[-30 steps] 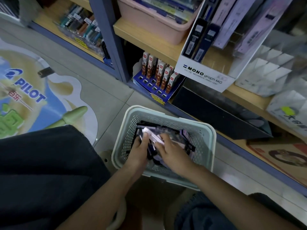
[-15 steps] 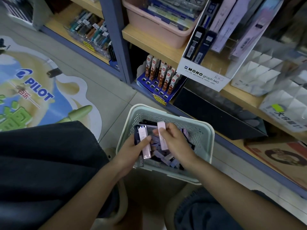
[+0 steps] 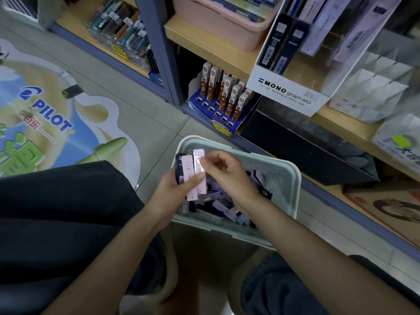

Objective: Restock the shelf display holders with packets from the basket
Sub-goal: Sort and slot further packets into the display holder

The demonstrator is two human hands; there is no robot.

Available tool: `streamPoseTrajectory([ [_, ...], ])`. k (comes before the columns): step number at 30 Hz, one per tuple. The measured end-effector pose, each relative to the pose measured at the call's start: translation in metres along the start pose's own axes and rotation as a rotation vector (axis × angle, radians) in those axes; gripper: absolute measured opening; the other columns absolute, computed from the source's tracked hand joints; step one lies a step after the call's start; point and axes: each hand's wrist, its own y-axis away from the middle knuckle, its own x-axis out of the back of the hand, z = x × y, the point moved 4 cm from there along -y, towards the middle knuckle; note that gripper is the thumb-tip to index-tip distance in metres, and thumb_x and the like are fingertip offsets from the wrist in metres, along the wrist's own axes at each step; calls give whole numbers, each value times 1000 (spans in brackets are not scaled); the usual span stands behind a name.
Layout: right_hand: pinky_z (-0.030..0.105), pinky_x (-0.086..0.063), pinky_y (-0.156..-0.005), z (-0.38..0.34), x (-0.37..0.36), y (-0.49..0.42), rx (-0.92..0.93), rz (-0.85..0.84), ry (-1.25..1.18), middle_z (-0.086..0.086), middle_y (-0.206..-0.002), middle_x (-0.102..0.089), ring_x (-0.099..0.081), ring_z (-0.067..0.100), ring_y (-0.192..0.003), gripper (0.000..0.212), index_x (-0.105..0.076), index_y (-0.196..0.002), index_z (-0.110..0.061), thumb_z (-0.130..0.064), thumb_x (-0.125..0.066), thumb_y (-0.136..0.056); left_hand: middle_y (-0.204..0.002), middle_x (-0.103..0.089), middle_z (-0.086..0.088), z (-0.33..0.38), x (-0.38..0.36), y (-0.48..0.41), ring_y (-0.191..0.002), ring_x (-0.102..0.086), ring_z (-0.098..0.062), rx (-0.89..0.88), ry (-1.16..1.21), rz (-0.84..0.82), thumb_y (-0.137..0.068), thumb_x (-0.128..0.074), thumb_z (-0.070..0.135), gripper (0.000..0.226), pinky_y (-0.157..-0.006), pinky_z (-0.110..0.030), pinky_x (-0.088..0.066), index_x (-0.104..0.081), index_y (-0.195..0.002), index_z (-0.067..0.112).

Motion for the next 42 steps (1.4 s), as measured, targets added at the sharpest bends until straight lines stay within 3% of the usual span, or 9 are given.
streamPoseTrajectory([
  [4, 0, -39, -76, 33, 7, -22, 15, 41, 149, 3, -111, -59, -53, 3, -94, 22, -55, -115, -10, -22, -49, -97, -100, -70, -5, 8, 20, -5, -91, -69, -19, -17, -60, 131, -88, -60, 17, 23, -80, -34, -56, -60, -111, 14],
  [10, 29, -39, -89, 124, 5, -45, -192, -93, 427, -3, -104, -52, -51, 11, -95, 42, -44, -130, -6, -21, -58, -93, -85, -72, 9, 12, 35, -13, -83, -69, -8, -72, -109, 162, -87, -60, 16, 13, -73, -24, -57, -60, -93, 28],
  [13, 29, -39, -94, 141, -5, -51, -221, -104, 532, 7, -135, -47, -48, 23, -120, 56, -37, -139, -8, -27, -61, -91, -81, -72, 12, 12, 38, -16, -80, -69, -6, -61, -128, 180, -87, -61, 17, 13, -70, -22, -56, -59, -91, 30],
  [20, 24, -41, -76, 142, -13, -62, -260, 32, 555, 15, -114, -62, -58, 21, -101, 24, -57, -116, -3, -8, -57, -93, -97, -69, 3, 14, 47, -18, -85, -68, -8, 2, -161, 211, -86, -62, 21, 16, -74, -25, -54, -57, -101, 26],
  [27, 18, -40, -77, 108, 10, -45, -203, 83, 534, 14, -111, -65, -59, 20, -99, 23, -63, -112, -1, -8, -60, -91, -94, -71, -5, 14, 43, -10, -84, -69, -16, 67, -145, 217, -86, -63, 18, 17, -74, -29, -56, -64, -102, 14],
  [33, 9, -41, -72, 37, 30, -10, -90, 97, 466, 1, -96, -63, -57, 12, -91, 14, -64, -102, -10, -13, -64, -89, -97, -65, -4, 7, 18, 3, -76, -60, -6, 106, -152, 239, -90, -61, 17, 35, -55, -14, -47, -57, -122, 6],
  [36, 5, -41, -71, -5, 36, 11, 22, 209, 336, -11, -87, -60, -58, 9, -90, 9, -62, -95, -15, -11, -65, -87, -98, -62, -11, 8, 9, 13, -79, -59, -18, 114, -106, 294, -92, -58, 14, 35, -62, -25, -48, -55, -124, 2],
  [39, 3, -41, -71, -43, 38, 38, 146, 327, 310, -14, -88, -58, -55, -3, -85, 10, -60, -98, -17, -15, -63, -89, -99, -63, -12, 20, -8, 27, -83, -61, -23, 86, 21, 283, -91, -57, 9, 28, -70, -31, -49, -57, -118, 2],
  [42, 3, -42, -74, -72, 33, 67, 258, 396, 277, -14, -91, -59, -56, -4, -87, 12, -58, -101, -18, -14, -62, -90, -91, -70, -8, 41, -30, 45, -73, -65, -17, 34, 134, 203, -92, -57, 12, 10, -58, -25, -51, -61, -101, 12],
])
